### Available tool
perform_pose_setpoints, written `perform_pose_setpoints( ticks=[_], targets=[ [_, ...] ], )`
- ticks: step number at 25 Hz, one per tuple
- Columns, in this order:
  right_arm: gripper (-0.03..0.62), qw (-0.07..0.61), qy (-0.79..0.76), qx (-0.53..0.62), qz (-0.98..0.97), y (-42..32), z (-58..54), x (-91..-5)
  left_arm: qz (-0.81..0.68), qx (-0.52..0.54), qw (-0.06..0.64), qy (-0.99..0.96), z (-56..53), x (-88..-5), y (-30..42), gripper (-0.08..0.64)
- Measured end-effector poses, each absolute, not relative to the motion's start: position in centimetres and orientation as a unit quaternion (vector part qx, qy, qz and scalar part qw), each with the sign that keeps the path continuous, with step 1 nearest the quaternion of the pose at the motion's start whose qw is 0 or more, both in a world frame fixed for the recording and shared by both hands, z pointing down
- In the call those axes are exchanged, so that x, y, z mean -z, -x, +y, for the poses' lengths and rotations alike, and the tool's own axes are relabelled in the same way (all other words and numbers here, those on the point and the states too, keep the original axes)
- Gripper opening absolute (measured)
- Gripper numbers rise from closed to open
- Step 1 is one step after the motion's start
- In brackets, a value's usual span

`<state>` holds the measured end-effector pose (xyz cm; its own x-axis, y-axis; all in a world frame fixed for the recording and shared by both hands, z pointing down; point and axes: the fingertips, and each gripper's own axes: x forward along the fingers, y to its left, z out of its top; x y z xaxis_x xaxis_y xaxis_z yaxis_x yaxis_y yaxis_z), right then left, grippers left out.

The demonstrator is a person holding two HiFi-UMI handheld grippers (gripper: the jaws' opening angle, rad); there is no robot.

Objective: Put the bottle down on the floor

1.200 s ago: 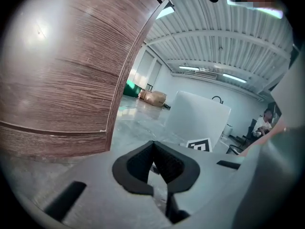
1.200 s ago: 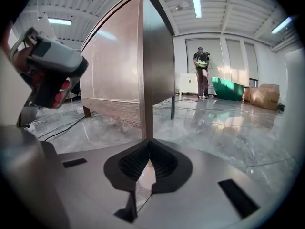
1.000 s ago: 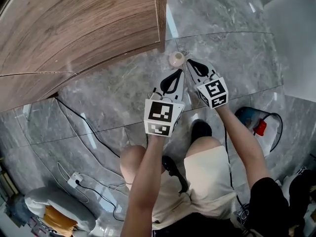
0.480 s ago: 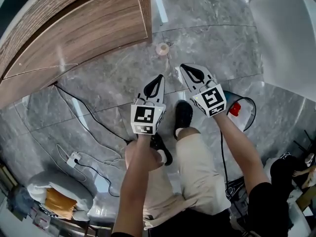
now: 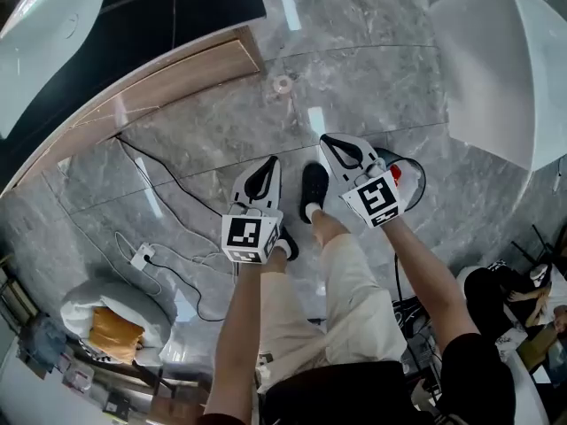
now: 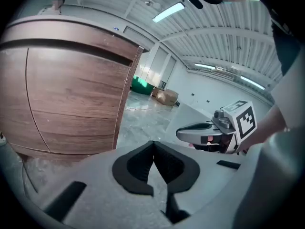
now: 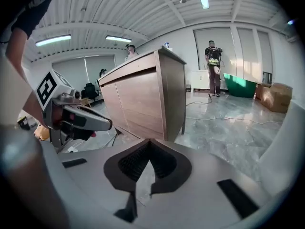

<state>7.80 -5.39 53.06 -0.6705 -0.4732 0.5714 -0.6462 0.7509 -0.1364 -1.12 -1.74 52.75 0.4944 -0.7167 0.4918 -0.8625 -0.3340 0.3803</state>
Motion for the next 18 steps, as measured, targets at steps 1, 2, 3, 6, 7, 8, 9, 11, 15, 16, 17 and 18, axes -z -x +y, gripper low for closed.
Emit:
perform_pose_setpoints(
  ticks=[1,2,3,6,7,8,9,11,15,16,17,18],
  targets=[
    [0.003,0.260,-0.311,-0.171,-0.898,-8.2,-5.1,-51.4,-0.488,-0.113,0.314,-0.806,-1.2,-51.1,1.0,0.018],
    [0.004,0.260,-0.311,-0.173,-0.897,-8.5,-4.8,-49.8,-0.488,-0.103,0.320,-0.805,-0.7,-49.3,1.0,0.018],
    [0.003,0.261,-0.311,-0.173,-0.897,-8.9,-4.5,-48.1,-0.489,-0.091,0.326,-0.804,-0.2,-47.4,1.1,0.018],
    [0.005,0.262,-0.315,-0.174,-0.895,-9.8,-3.8,-42.7,-0.494,-0.070,0.336,-0.798,1.6,-41.7,1.3,0.018],
    [0.004,0.259,-0.319,-0.177,-0.894,-10.1,-3.5,-40.8,-0.495,-0.068,0.339,-0.797,2.2,-39.8,1.3,0.020],
    [0.005,0.255,-0.322,-0.181,-0.894,-10.4,-3.3,-38.9,-0.496,-0.067,0.341,-0.795,2.7,-38.0,1.3,0.019],
    [0.005,0.250,-0.324,-0.182,-0.894,-10.7,-3.2,-37.1,-0.498,-0.065,0.341,-0.794,2.9,-36.3,1.3,0.020],
    [0.004,0.240,-0.324,-0.172,-0.899,-10.7,-3.5,-34.4,-0.507,-0.061,0.334,-0.793,2.6,-33.4,1.6,0.020],
    [0.004,0.234,-0.325,-0.158,-0.902,-10.2,-3.2,-29.3,-0.517,-0.058,0.324,-0.790,2.7,-28.5,2.0,0.019],
    [0.004,0.234,-0.327,-0.154,-0.903,-10.4,-2.9,-27.8,-0.519,-0.058,0.321,-0.790,2.9,-27.0,1.9,0.020],
    [0.003,0.231,-0.329,-0.147,-0.904,-10.4,-3.0,-26.4,-0.521,-0.057,0.315,-0.791,2.8,-25.6,1.8,0.019],
    [0.004,0.224,-0.330,-0.142,-0.906,-10.3,-3.1,-25.0,-0.524,-0.057,0.307,-0.793,2.5,-24.2,1.8,0.020]
  ],
)
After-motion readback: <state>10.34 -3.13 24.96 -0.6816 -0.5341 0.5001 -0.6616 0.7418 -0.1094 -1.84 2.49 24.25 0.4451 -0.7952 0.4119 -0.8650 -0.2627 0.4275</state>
